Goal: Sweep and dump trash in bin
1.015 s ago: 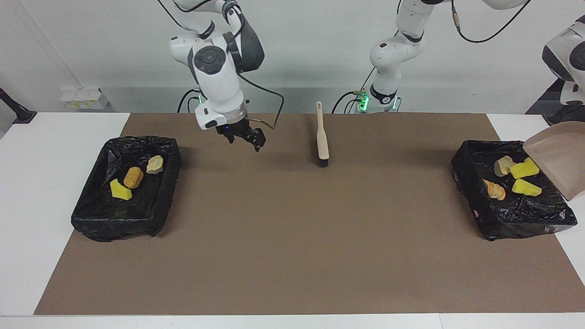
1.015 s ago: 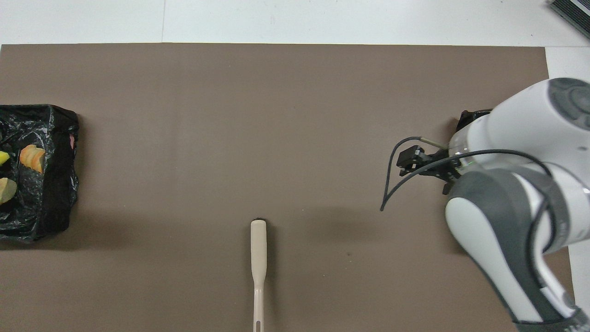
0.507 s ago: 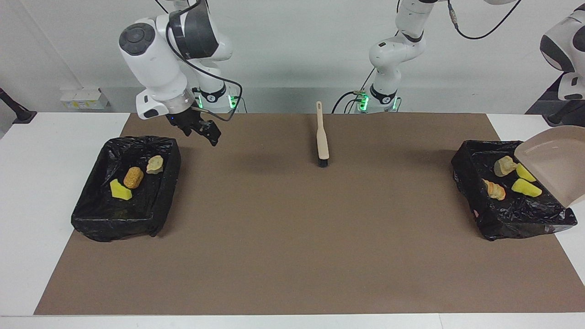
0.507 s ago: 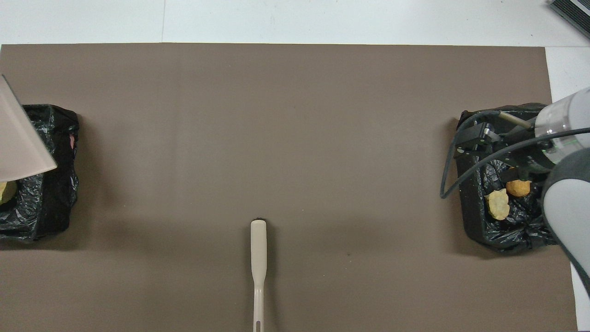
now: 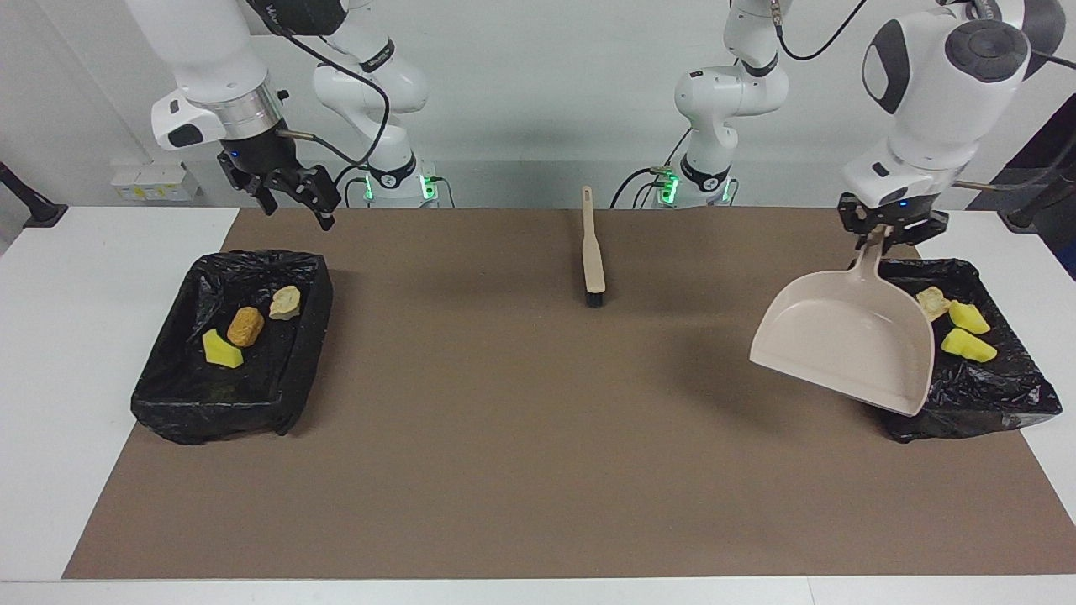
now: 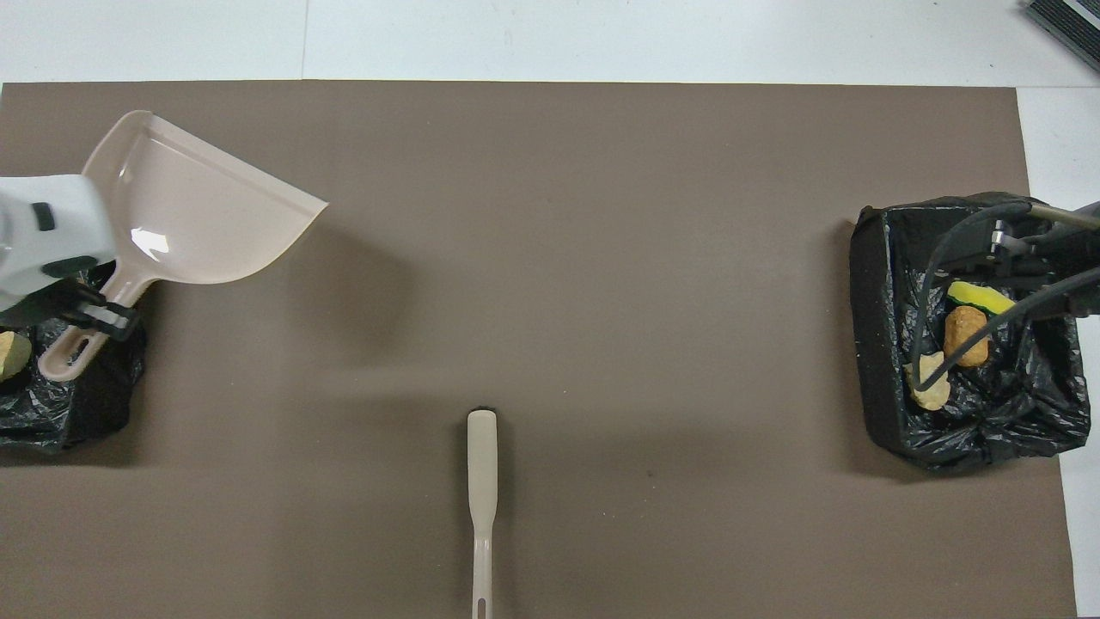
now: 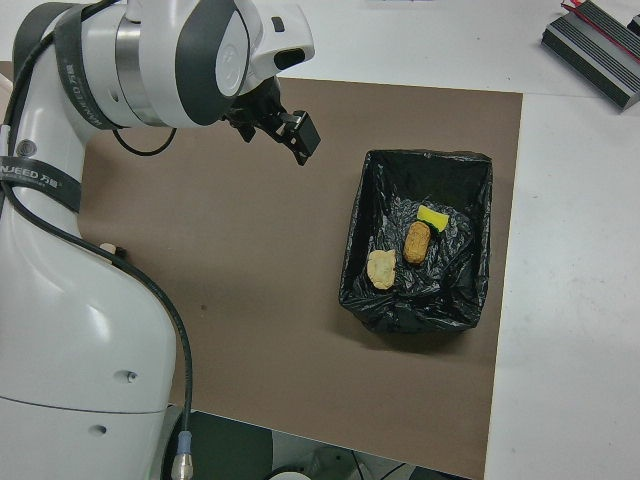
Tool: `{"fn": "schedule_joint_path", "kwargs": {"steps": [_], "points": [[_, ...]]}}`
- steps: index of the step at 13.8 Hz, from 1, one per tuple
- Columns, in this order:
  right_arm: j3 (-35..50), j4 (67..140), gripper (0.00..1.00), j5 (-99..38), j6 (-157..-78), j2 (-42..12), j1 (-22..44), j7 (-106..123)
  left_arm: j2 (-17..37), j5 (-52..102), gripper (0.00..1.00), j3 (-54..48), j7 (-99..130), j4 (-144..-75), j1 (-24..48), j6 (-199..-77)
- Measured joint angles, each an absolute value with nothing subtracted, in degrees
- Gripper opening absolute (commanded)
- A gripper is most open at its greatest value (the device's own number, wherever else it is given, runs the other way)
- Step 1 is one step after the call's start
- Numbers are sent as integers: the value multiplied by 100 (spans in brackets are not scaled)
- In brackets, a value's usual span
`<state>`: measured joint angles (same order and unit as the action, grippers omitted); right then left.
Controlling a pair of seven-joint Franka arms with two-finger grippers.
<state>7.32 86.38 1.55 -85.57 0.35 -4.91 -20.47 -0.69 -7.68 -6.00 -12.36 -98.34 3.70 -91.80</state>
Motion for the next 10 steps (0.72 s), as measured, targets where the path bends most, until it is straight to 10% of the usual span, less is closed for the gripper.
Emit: {"fn": "schedule_joint_path", "kwargs": {"steps": [10], "points": [[735, 8544, 100, 193, -8470, 47, -493, -1698, 1163, -57, 0, -607, 2685, -10520, 2602, -11863]]}}
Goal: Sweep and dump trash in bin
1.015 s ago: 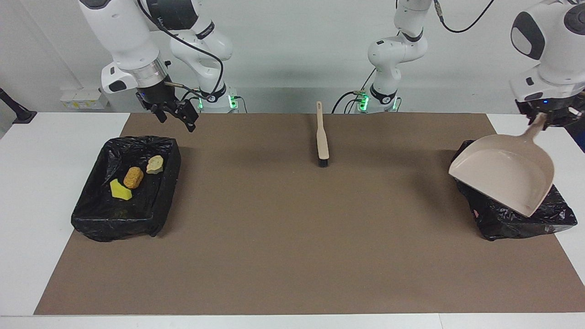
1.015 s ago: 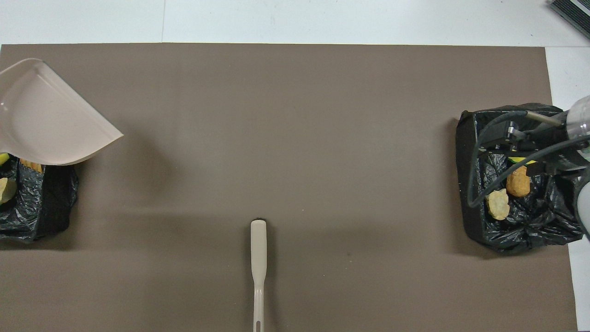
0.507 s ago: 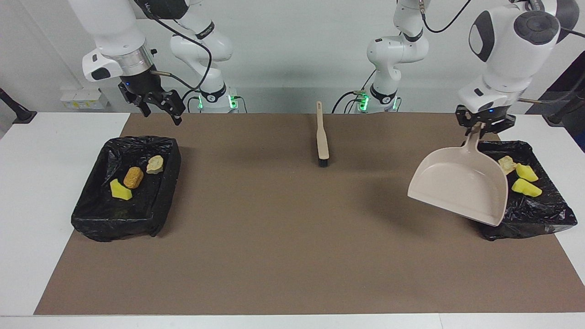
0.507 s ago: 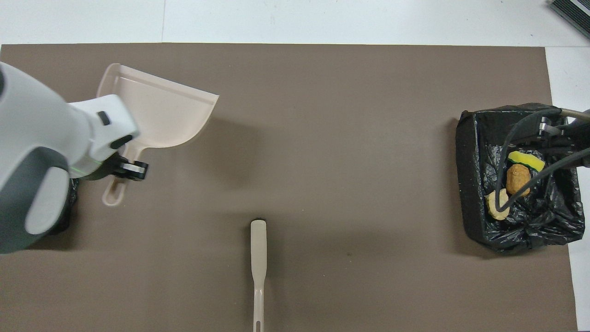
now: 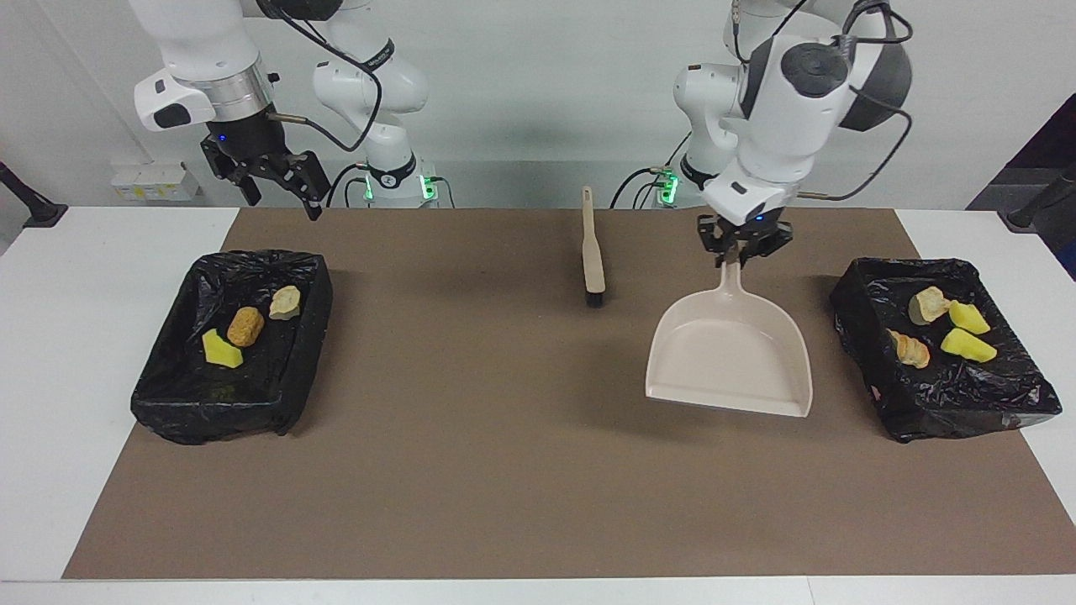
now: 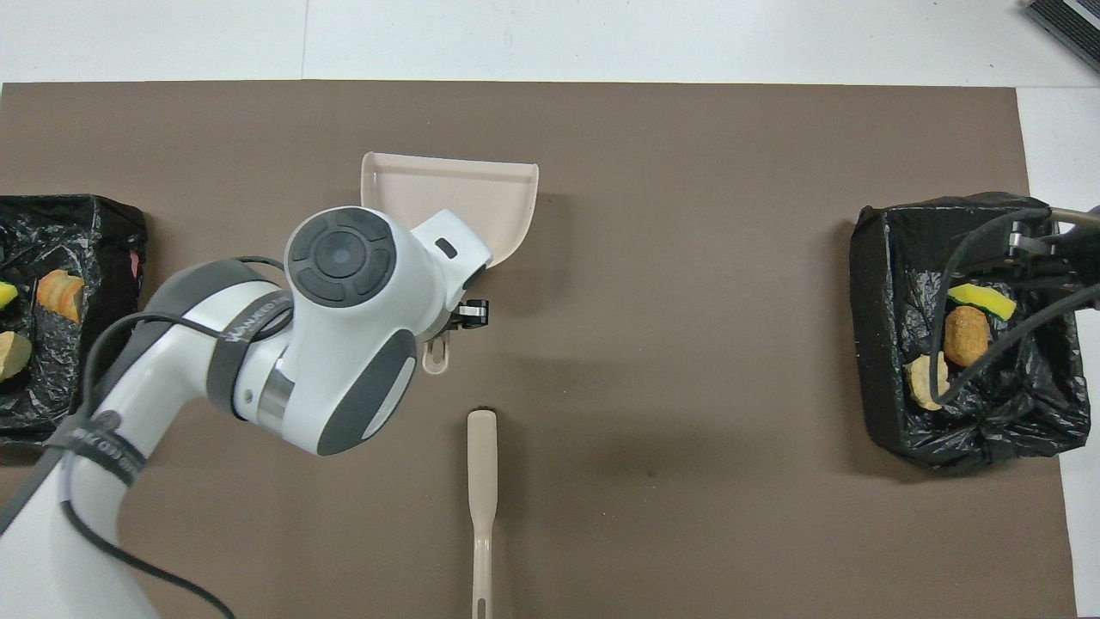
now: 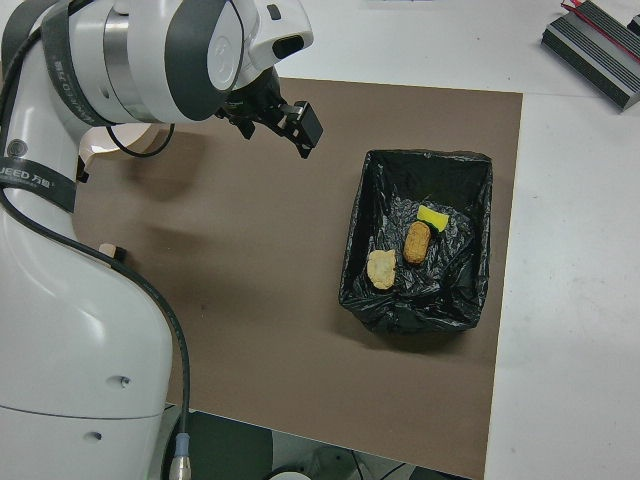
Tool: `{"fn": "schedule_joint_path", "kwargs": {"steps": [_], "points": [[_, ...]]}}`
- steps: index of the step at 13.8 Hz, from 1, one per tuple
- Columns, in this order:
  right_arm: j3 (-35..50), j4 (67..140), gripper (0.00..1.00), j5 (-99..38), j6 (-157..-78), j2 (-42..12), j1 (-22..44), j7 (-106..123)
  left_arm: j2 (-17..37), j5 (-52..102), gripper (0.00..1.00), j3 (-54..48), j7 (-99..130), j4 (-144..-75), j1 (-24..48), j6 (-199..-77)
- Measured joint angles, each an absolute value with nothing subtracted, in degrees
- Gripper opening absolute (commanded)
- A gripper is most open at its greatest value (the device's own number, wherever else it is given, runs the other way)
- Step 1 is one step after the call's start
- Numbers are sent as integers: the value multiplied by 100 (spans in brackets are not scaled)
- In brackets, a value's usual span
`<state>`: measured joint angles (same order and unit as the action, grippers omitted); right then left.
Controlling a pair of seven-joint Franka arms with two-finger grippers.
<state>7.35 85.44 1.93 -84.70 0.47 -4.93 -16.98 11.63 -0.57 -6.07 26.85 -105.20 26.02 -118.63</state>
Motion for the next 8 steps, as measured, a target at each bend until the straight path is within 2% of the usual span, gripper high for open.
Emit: {"fn": "schedule_joint_path", "kwargs": {"steps": [3, 8], "points": [[741, 8710, 100, 193, -8361, 186, -492, -1524, 1514, -48, 0, -601, 2774, -10518, 2796, -12354], [767, 8977, 100, 177, -8364, 380, -486, -1517, 1727, -7, 0, -596, 2768, -10522, 2821, -12702]]}}
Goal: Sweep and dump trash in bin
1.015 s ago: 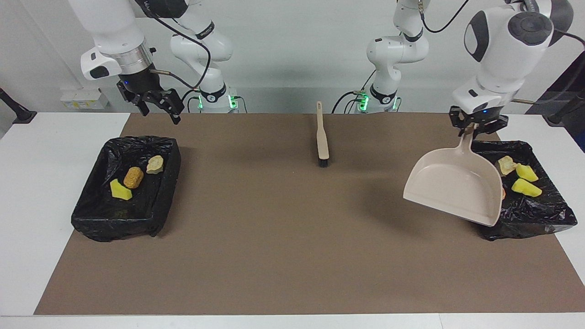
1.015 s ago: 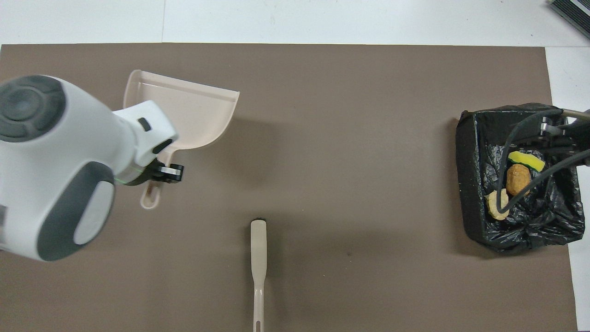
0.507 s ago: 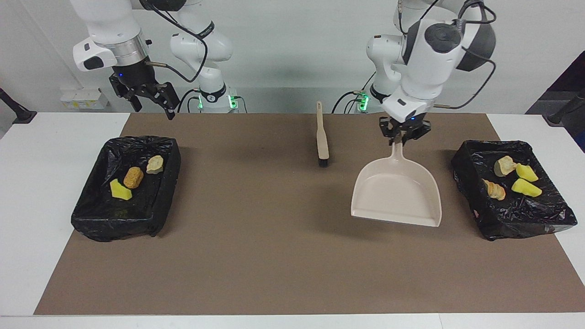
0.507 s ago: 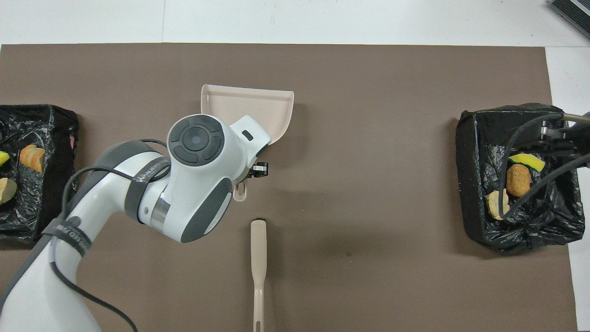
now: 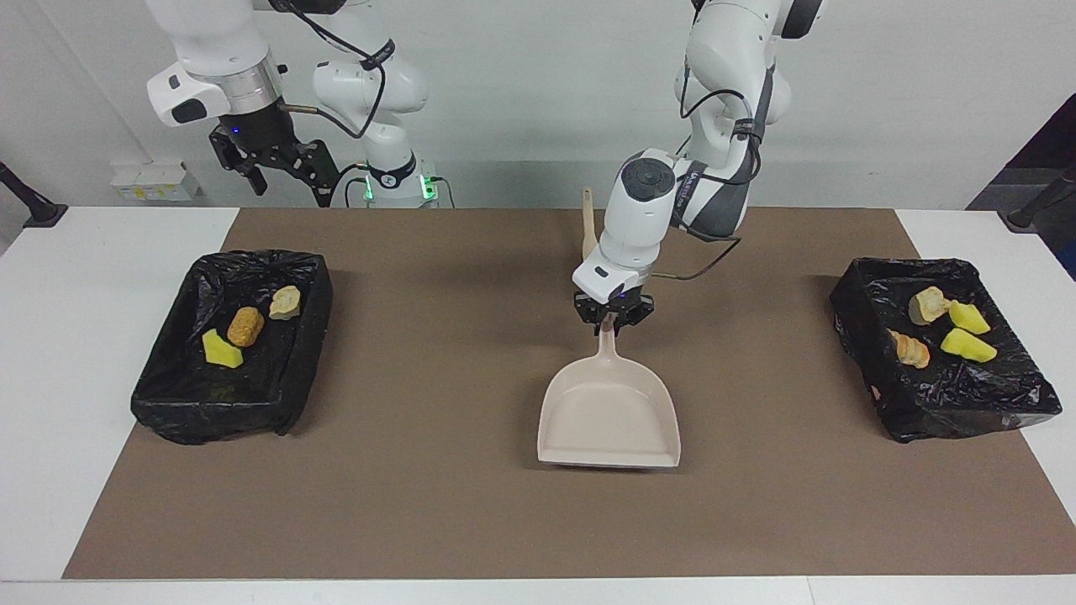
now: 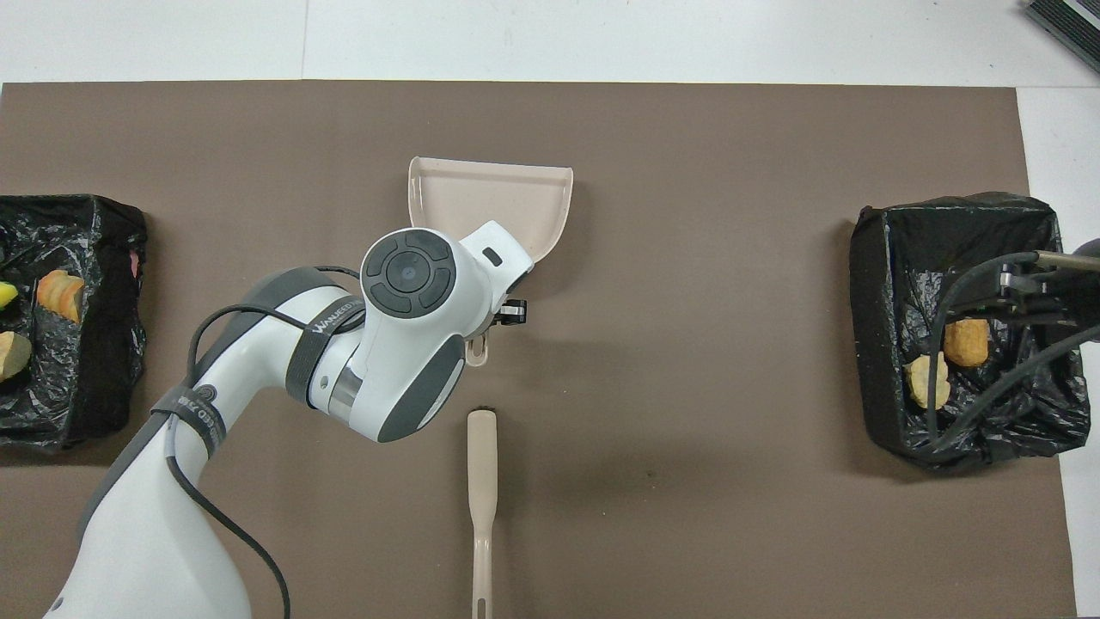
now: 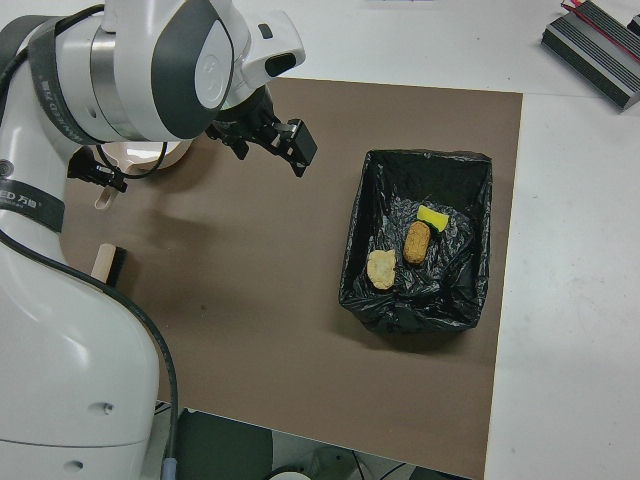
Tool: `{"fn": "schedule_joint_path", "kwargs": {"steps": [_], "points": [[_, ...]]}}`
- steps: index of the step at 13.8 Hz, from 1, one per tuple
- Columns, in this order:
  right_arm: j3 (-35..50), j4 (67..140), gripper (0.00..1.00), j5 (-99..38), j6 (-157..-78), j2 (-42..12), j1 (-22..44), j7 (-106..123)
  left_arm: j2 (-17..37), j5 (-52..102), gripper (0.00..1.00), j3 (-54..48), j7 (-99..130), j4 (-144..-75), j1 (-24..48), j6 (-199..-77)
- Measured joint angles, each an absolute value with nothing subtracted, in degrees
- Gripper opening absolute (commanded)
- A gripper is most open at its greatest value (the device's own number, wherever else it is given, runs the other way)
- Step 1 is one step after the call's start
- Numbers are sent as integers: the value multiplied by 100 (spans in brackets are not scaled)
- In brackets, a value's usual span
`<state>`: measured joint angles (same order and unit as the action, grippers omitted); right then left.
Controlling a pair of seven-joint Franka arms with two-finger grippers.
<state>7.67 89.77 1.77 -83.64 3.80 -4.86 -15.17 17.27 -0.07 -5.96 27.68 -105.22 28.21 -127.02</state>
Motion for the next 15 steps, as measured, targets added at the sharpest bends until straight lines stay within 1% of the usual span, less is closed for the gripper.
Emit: {"fn": "schedule_joint_path", "kwargs": {"steps": [5, 6, 7, 11, 13, 15], "points": [[781, 9006, 100, 160, -8431, 388, -478, -1517, 2052, 168, 0, -600, 2795, -10557, 3037, -13040], [782, 9006, 100, 158, -8436, 388, -476, -1517, 2051, 171, 68, -593, 2795, -10555, 3038, -13046], [784, 9006, 100, 156, -8437, 388, -472, -1517, 2051, 177, 100, -587, 2791, -10553, 3038, -13049], [802, 9006, 100, 155, -8438, 388, -462, -1517, 1969, 180, 100, -506, 2787, -10510, 3029, -13012], [813, 9006, 100, 155, -8438, 388, -462, -1517, 1773, 181, 100, -436, 2788, -10441, 2938, -12717], [822, 9006, 100, 155, -8440, 388, -462, -1517, 1530, 181, 100, -402, 2781, -10355, 2691, -12413]]}}
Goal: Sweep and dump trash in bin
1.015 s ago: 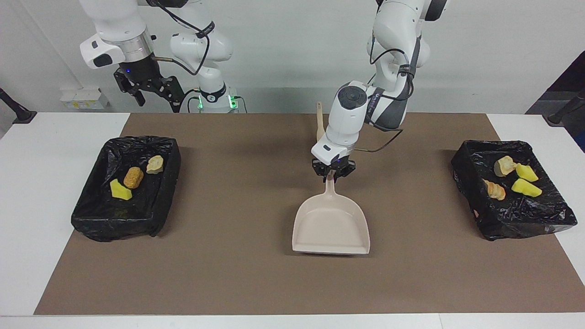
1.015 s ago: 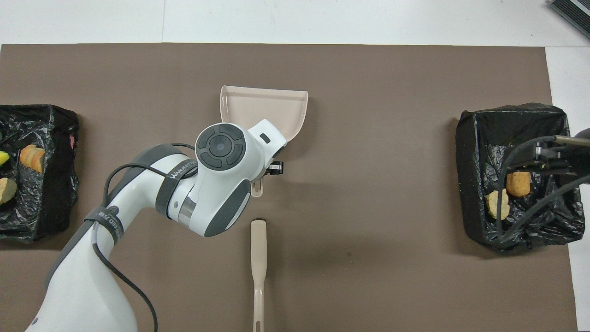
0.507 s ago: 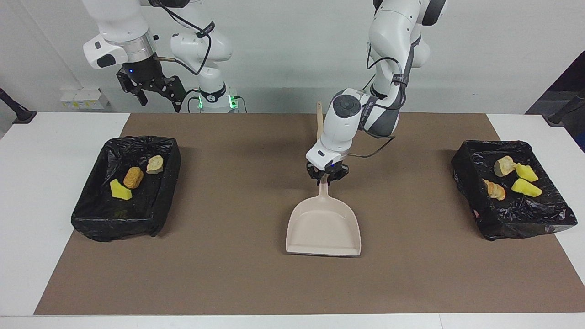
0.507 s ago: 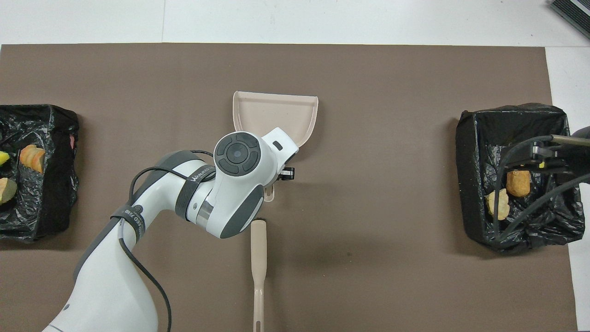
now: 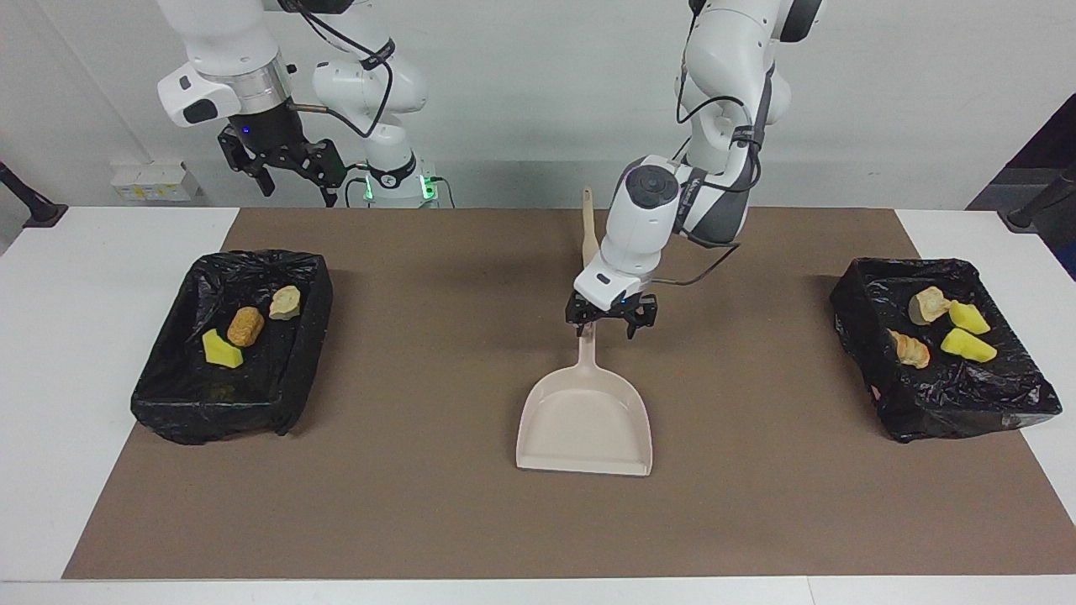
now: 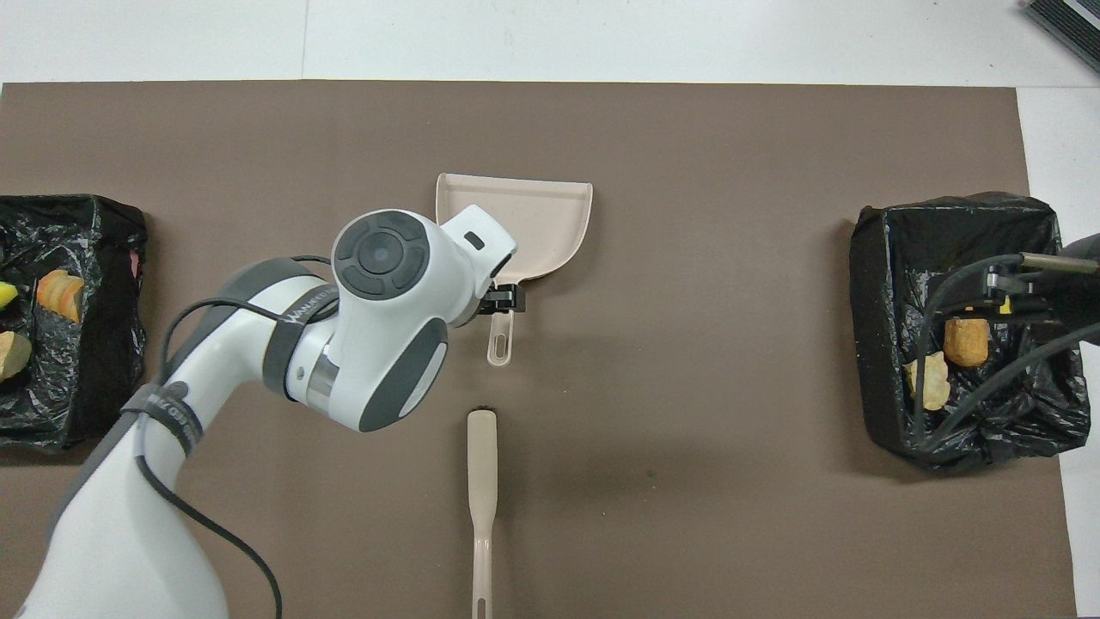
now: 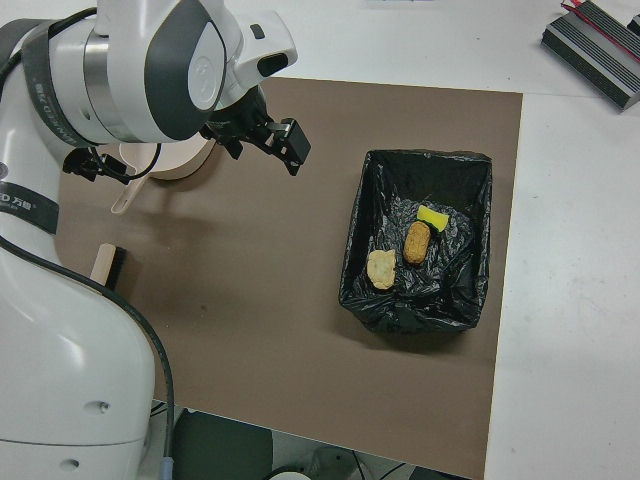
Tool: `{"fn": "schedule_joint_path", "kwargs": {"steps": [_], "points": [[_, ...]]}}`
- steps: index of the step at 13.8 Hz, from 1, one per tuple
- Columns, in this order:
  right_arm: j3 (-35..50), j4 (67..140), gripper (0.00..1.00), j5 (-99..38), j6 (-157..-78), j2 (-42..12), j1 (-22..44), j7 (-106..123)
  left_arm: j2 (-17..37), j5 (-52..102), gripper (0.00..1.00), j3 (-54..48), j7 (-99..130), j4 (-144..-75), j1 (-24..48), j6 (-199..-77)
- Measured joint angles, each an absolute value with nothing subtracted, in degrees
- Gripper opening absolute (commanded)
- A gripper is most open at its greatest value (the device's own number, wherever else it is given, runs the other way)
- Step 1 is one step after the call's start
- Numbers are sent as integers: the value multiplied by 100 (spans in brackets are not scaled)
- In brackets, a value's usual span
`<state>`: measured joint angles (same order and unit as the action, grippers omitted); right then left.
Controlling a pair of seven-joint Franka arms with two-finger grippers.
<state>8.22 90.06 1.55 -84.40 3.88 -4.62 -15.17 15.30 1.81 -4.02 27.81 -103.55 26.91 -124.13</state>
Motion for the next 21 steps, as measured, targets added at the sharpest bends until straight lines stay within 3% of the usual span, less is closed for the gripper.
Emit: {"fn": "schedule_joint_path", "kwargs": {"steps": [11, 16, 21], "points": [[825, 9006, 100, 152, -8448, 388, -462, -1517, 34, 181, 100, -361, 700, -10300, 652, -10072], [826, 9006, 100, 152, -8449, 388, -462, -1517, -113, 70, 100, -358, 127, -10258, 76, -9929], [826, 9006, 100, 152, -8449, 388, -462, -1517, -113, -108, 100, -367, 46, -10206, -18, -9899]]}}
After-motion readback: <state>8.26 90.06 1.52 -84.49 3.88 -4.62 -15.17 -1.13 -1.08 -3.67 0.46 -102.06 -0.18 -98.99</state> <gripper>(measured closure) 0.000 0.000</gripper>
